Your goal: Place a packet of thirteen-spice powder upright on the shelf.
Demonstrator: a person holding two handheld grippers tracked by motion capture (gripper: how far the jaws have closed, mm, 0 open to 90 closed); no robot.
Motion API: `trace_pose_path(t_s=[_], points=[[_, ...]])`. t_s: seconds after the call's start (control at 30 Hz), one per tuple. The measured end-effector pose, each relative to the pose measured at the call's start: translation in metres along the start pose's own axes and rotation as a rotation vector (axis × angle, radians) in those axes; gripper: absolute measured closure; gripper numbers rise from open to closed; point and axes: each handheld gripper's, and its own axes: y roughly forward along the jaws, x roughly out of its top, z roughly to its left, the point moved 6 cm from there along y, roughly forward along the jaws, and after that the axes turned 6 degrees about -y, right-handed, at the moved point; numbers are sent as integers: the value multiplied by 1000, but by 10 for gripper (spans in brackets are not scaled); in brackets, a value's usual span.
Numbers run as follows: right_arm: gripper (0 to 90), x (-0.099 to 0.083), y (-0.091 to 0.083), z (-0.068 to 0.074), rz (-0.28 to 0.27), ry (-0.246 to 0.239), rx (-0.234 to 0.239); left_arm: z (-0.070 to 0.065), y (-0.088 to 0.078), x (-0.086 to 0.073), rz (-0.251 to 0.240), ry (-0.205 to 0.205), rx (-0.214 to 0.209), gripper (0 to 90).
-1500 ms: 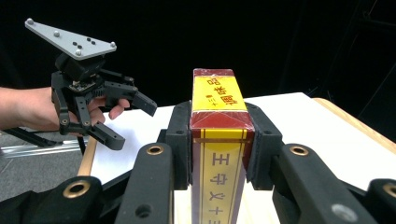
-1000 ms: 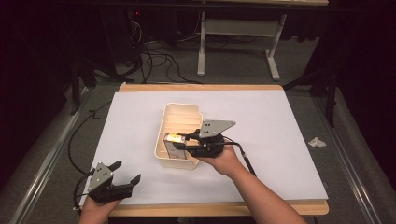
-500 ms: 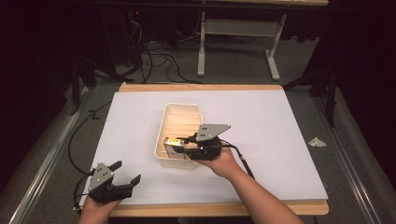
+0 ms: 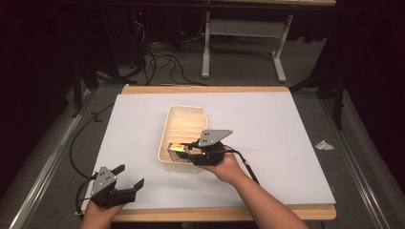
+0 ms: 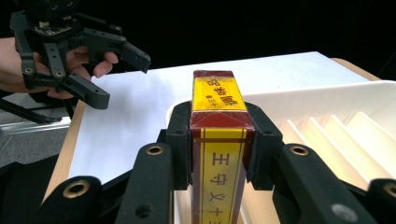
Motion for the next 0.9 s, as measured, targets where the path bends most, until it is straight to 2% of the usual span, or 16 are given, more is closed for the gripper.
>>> trace_pose_path(t_s=[0.37, 0.9], points=[[682, -8, 6, -1, 11, 4, -1, 0, 0, 0, -2, 1, 0, 141], [674, -13, 0, -2, 17, 31, -9, -1, 0, 0, 1, 0, -1, 141]])
